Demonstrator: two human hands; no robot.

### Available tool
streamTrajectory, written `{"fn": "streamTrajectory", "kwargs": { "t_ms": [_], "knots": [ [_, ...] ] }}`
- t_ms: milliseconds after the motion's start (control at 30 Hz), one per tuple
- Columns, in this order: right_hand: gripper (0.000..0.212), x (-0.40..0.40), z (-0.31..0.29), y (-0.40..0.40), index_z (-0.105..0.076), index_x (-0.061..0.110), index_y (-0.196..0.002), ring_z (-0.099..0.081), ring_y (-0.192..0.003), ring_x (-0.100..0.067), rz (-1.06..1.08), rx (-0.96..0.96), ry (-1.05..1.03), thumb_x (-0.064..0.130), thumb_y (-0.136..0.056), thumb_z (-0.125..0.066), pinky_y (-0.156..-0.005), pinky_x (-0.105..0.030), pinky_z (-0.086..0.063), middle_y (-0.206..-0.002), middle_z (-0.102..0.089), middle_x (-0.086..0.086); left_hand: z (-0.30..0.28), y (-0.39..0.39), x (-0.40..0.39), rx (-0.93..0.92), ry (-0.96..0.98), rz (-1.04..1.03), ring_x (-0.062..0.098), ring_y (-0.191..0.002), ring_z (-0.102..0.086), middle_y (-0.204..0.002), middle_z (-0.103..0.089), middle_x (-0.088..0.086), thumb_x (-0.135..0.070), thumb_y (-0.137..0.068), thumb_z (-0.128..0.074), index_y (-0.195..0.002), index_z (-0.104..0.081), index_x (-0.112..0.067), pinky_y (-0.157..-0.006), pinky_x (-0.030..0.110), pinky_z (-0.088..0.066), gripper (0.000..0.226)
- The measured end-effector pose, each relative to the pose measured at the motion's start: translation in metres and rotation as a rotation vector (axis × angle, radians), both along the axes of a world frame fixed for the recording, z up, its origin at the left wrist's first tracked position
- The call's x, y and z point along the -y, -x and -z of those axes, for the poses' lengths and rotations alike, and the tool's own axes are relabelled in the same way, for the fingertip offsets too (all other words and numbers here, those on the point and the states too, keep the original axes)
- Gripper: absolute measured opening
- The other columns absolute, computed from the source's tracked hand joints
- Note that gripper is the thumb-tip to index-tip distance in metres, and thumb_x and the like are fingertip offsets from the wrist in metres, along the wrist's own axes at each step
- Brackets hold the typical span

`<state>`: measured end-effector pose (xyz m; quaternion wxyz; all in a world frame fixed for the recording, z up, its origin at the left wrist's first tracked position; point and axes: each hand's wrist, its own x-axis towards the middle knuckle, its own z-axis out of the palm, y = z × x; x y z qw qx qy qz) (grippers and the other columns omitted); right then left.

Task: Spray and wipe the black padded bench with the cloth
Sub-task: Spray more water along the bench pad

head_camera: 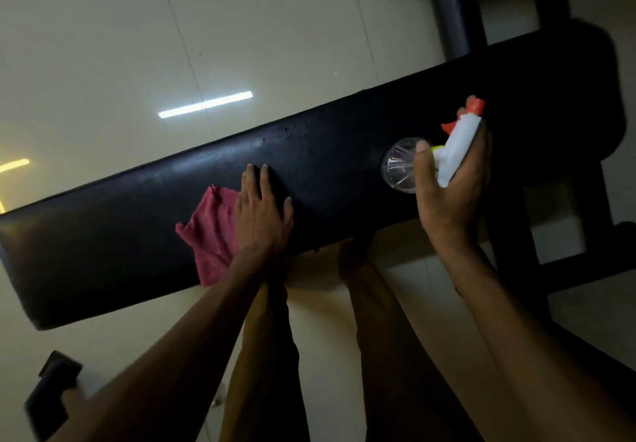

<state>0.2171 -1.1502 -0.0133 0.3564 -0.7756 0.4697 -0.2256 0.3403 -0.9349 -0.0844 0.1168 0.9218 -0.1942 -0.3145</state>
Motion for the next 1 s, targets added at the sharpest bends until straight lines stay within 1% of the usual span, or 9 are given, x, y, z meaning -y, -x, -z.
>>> {"fn": "streamTrajectory", "kwargs": {
  "t_ms": [100, 200, 300, 400, 533, 700, 867, 933, 1000],
  "knots": [
    [0.055, 0.019, 0.002, -0.016, -0.047, 0.003, -0.141, -0.059, -0.118, -0.016, -0.081, 0.006, -0.022, 0.035, -0.097, -0.054, -0.099, -0.031, -0.052, -0.135, -0.058, -0.011, 0.007, -0.001, 0.012, 0.042, 0.005, -0.006, 0.029, -0.157, -0.001, -0.170, -0.001, 0.013, -0.038, -0.104, -0.048, -0.161, -0.011, -0.010, -0.129, 0.045, -0.009, 0.074],
    [0.045, 0.027, 0.012, -0.025, -0.055, 0.001, -0.128, -0.064, -0.102, -0.017, -0.193, -0.004, -0.012, 0.031, -0.095, -0.057, -0.090, -0.019, -0.051, -0.119, -0.065, -0.011, 0.016, -0.001, 0.015, 0.048, 0.014, -0.047, 0.027, -0.157, 0.002, -0.170, 0.000, 0.012, -0.038, -0.104, -0.048, -0.161, -0.009, -0.011, -0.129, 0.045, -0.006, 0.075],
    [0.024, 0.024, 0.017, -0.034, -0.062, 0.000, -0.104, -0.058, -0.086, -0.012, -0.258, -0.055, 0.075, 0.021, -0.094, -0.062, -0.082, -0.001, -0.040, -0.101, -0.066, -0.016, 0.025, 0.003, 0.015, 0.086, 0.036, -0.057, 0.026, -0.158, 0.001, -0.170, -0.001, 0.012, -0.037, -0.104, -0.048, -0.162, -0.010, -0.011, -0.129, 0.045, -0.004, 0.074],
    [0.022, 0.023, 0.016, -0.046, -0.062, 0.000, -0.091, -0.053, -0.073, -0.007, -0.343, -0.066, 0.079, 0.021, -0.097, -0.060, -0.070, 0.001, -0.037, -0.085, -0.065, -0.015, 0.031, 0.002, 0.007, 0.108, 0.052, -0.040, 0.025, -0.158, 0.000, -0.170, -0.003, 0.012, -0.036, -0.104, -0.046, -0.162, -0.011, -0.011, -0.129, 0.043, -0.004, 0.071],
    [0.023, 0.021, 0.012, -0.057, -0.064, 0.003, -0.084, -0.061, -0.066, -0.025, -0.606, -0.149, -0.198, 0.023, -0.095, -0.062, -0.057, -0.016, -0.047, -0.077, -0.065, -0.014, 0.035, 0.005, -0.004, 0.149, 0.013, 0.026, 0.026, -0.158, -0.001, -0.170, -0.003, 0.012, -0.036, -0.103, -0.045, -0.162, -0.010, -0.013, -0.129, 0.045, -0.005, 0.072],
    [0.030, -0.015, 0.022, -0.047, -0.066, -0.001, -0.080, -0.066, -0.067, -0.035, -0.599, -0.254, -0.460, 0.028, -0.088, -0.067, -0.056, -0.051, -0.055, -0.075, -0.067, -0.020, 0.036, 0.006, -0.007, 0.149, 0.036, 0.006, 0.027, -0.158, -0.001, -0.170, -0.004, 0.012, -0.037, -0.103, -0.046, -0.162, -0.011, -0.014, -0.129, 0.044, -0.004, 0.073],
    [0.045, -0.044, 0.039, -0.032, -0.067, -0.001, -0.076, -0.068, -0.057, -0.031, -0.420, -0.362, -0.586, 0.043, -0.081, -0.062, -0.050, -0.053, -0.055, -0.066, -0.067, -0.019, 0.034, 0.009, -0.003, 0.141, 0.055, -0.036, 0.028, -0.158, -0.003, -0.170, -0.007, 0.013, -0.031, -0.101, -0.049, -0.161, -0.015, -0.012, -0.129, 0.047, -0.005, 0.071],
    [0.045, -0.052, 0.043, -0.028, -0.063, -0.003, -0.071, -0.066, -0.058, -0.035, -0.360, -0.387, -0.610, 0.041, -0.079, -0.061, -0.049, -0.054, -0.054, -0.063, -0.065, -0.021, 0.036, 0.008, -0.003, 0.149, 0.055, -0.039, 0.028, -0.157, -0.003, -0.170, -0.008, 0.013, -0.031, -0.101, -0.049, -0.161, -0.016, -0.012, -0.128, 0.048, -0.005, 0.071],
    [0.038, -0.052, 0.045, -0.026, -0.063, 0.000, -0.064, -0.064, -0.051, -0.028, -0.294, -0.385, -0.691, 0.032, -0.084, -0.065, -0.049, -0.047, -0.058, -0.056, -0.062, -0.015, 0.037, 0.009, -0.002, 0.149, 0.055, -0.036, 0.029, -0.158, -0.003, -0.170, -0.007, 0.013, -0.031, -0.101, -0.048, -0.161, -0.016, -0.011, -0.128, 0.048, -0.005, 0.071]
  ]
}}
